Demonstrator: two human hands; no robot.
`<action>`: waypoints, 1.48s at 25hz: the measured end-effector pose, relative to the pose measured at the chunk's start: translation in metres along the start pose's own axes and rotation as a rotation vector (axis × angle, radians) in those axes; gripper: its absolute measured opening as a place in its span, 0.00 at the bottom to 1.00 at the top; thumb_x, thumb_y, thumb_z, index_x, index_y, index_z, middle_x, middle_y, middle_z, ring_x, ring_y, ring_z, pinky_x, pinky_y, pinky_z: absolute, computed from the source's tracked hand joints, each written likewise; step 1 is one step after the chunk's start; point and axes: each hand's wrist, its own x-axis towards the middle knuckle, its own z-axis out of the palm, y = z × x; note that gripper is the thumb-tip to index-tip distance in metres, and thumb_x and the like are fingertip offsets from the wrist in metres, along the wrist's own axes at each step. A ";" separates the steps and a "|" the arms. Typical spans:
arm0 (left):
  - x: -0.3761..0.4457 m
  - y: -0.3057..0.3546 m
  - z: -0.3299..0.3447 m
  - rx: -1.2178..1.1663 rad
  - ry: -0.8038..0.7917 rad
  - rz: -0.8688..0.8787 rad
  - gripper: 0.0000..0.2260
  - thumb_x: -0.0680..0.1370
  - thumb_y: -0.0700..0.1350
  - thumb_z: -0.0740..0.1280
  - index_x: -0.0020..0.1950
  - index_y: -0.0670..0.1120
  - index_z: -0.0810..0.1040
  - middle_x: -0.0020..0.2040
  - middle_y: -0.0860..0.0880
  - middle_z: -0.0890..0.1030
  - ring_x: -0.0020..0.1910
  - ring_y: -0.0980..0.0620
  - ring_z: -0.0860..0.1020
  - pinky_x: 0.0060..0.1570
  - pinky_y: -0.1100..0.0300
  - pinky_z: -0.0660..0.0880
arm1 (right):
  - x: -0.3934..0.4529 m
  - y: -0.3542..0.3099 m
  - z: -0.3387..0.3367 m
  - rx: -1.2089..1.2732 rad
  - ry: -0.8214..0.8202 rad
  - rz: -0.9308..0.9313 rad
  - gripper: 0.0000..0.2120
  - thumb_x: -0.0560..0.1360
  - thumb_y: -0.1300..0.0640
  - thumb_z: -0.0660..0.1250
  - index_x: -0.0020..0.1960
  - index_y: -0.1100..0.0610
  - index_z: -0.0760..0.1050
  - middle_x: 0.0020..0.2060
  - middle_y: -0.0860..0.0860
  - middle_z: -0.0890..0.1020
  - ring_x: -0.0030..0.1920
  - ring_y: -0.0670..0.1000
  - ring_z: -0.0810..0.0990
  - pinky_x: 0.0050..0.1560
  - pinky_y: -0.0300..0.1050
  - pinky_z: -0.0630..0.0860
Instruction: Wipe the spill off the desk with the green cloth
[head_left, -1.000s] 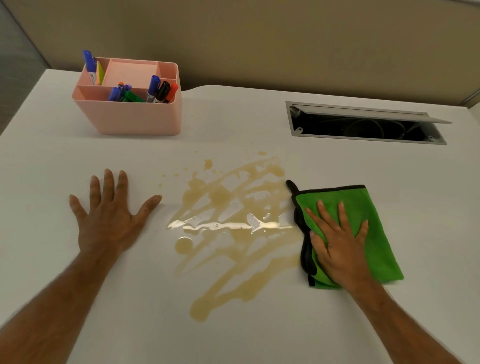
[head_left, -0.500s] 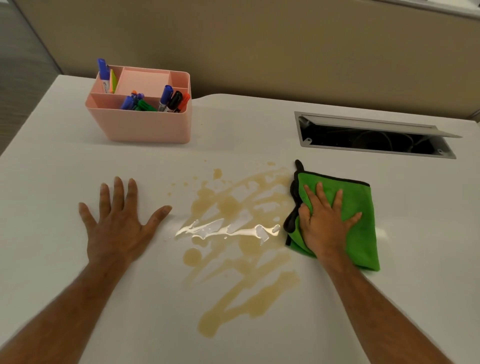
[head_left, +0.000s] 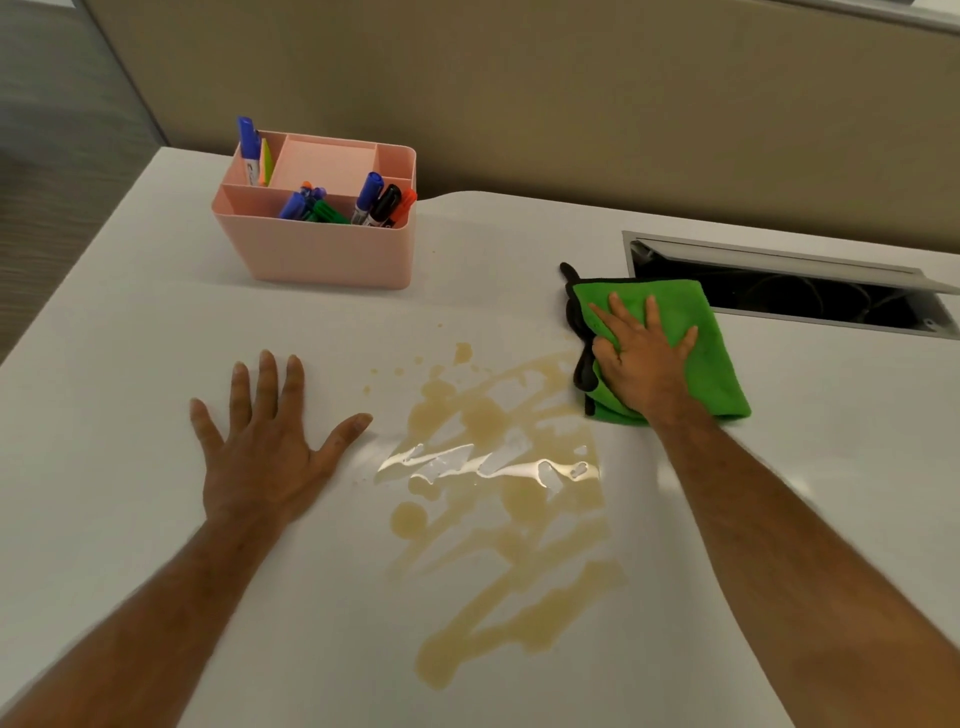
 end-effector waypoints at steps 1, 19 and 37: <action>0.000 0.000 0.000 -0.001 -0.002 0.000 0.48 0.70 0.80 0.38 0.82 0.51 0.45 0.84 0.49 0.45 0.82 0.47 0.41 0.76 0.34 0.40 | -0.001 0.002 0.000 0.006 -0.007 -0.047 0.26 0.78 0.42 0.48 0.76 0.38 0.59 0.79 0.42 0.56 0.80 0.56 0.45 0.69 0.79 0.37; -0.003 0.000 -0.003 -0.041 0.001 0.007 0.48 0.70 0.80 0.39 0.82 0.51 0.46 0.84 0.48 0.46 0.82 0.47 0.42 0.76 0.34 0.39 | -0.154 0.013 0.026 -0.020 0.049 -0.270 0.26 0.77 0.41 0.50 0.76 0.38 0.59 0.78 0.39 0.58 0.80 0.54 0.47 0.71 0.76 0.39; -0.003 0.000 -0.003 -0.038 -0.006 0.011 0.50 0.69 0.80 0.38 0.83 0.51 0.45 0.84 0.48 0.45 0.82 0.47 0.40 0.76 0.33 0.38 | -0.178 -0.074 0.039 -0.016 0.074 0.222 0.28 0.78 0.41 0.45 0.77 0.43 0.59 0.79 0.46 0.58 0.80 0.61 0.47 0.66 0.83 0.40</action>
